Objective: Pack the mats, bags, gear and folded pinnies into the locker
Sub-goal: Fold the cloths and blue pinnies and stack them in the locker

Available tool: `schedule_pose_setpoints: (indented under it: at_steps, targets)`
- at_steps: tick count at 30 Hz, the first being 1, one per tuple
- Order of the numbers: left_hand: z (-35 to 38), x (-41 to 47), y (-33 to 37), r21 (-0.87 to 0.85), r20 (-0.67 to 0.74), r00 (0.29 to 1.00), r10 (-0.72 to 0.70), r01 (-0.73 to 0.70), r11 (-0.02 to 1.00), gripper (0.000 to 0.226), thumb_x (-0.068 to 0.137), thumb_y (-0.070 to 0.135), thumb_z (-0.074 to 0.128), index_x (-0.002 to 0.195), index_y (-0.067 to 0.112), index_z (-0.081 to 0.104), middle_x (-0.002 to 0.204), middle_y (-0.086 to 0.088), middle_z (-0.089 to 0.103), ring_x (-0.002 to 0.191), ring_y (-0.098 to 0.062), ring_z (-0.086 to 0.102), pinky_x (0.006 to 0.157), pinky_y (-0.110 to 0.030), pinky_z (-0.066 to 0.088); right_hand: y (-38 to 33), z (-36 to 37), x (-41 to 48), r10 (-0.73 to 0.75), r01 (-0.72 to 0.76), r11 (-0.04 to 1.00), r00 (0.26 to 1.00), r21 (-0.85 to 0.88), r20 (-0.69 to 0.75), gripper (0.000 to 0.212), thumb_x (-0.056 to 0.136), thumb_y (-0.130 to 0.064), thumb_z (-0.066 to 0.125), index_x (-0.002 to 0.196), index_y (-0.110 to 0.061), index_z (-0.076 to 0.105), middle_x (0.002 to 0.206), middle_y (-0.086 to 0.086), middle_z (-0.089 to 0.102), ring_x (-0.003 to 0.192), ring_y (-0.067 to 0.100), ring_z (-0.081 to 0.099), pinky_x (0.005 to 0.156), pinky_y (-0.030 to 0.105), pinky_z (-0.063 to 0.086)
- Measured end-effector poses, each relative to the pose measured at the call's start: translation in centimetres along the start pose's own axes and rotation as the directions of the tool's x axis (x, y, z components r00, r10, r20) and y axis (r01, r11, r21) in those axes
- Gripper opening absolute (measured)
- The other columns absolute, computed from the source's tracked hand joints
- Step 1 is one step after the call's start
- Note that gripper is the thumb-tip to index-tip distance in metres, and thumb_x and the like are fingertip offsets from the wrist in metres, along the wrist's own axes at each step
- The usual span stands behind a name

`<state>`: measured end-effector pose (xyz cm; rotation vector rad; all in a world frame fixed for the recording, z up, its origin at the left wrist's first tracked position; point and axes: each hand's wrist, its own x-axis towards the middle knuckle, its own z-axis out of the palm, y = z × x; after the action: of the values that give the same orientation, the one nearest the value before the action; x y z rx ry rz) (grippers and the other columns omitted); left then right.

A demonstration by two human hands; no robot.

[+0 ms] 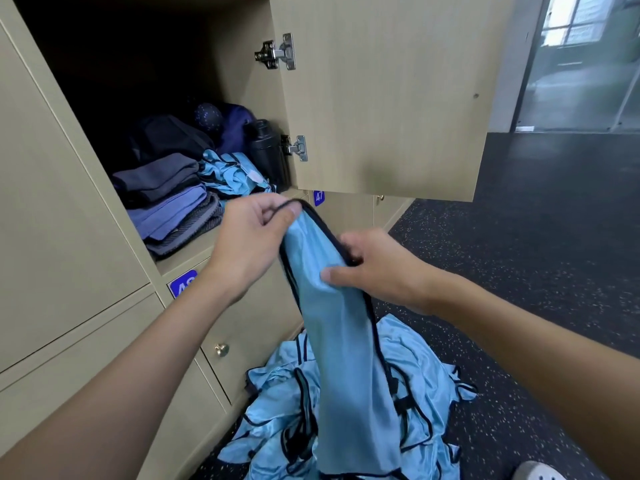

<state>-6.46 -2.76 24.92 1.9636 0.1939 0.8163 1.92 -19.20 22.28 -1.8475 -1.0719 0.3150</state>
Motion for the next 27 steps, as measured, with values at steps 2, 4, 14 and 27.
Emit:
schedule_pose_setpoints:
  at_steps: [2, 4, 14, 27]
  targets:
    - [-0.8, 0.6, 0.0, -0.023, -0.123, 0.992, -0.021, 0.018, 1.000, 0.020, 0.098, 0.017, 0.061, 0.082, 0.008, 0.067, 0.071, -0.015, 0.059, 0.069, -0.020, 0.043, 0.065, -0.032, 0.036, 0.0, 0.1, -0.1, 0.011, -0.006, 0.997, 0.998, -0.082, 0.067, 0.028, 0.089, -0.017, 0.071, 0.090, 0.009, 0.060, 0.077, 0.015, 0.062, 0.063, 0.015, 0.055, 0.060, 0.029, 0.048]
    - [-1.8, 1.1, -0.4, 0.011, -0.235, 0.971, -0.040, 0.044, 0.999, 0.025, 0.100, 0.018, 0.058, 0.085, -0.001, 0.063, 0.071, -0.009, 0.050, 0.066, -0.018, 0.036, 0.059, -0.029, 0.030, -0.1, -0.2, -0.2, 0.002, 0.007, 0.993, 0.997, -0.116, 0.079, 0.031, 0.089, -0.018, 0.071, 0.088, 0.011, 0.058, 0.074, 0.018, 0.058, 0.060, 0.014, 0.050, 0.057, 0.026, 0.042]
    - [-1.6, -1.1, -0.1, 0.271, 0.510, 0.856, -0.088, -0.062, 0.961, 0.052, 0.081, 0.031, 0.081, 0.129, 0.024, 0.063, 0.122, 0.010, 0.068, 0.114, 0.003, 0.061, 0.104, -0.017, 0.044, -1.3, -0.2, -0.2, -0.105, 0.101, 0.989, 0.994, -0.105, -0.034, 0.023, 0.085, -0.007, 0.073, 0.070, -0.003, 0.055, 0.058, -0.008, 0.035, 0.047, 0.003, 0.033, 0.048, 0.014, 0.029]
    - [-4.6, 1.0, -1.3, 0.419, -0.148, 0.989, 0.022, 0.043, 0.907, 0.031, 0.099, 0.020, 0.059, 0.072, 0.005, 0.059, 0.058, 0.001, 0.040, 0.051, -0.011, 0.032, 0.052, -0.029, 0.030, -1.0, -1.8, -0.9, 0.038, -0.038, 0.998, 0.999, -0.051, 0.009, 0.015, 0.089, -0.016, 0.071, 0.089, -0.002, 0.065, 0.076, 0.011, 0.067, 0.058, 0.008, 0.049, 0.057, 0.023, 0.043]
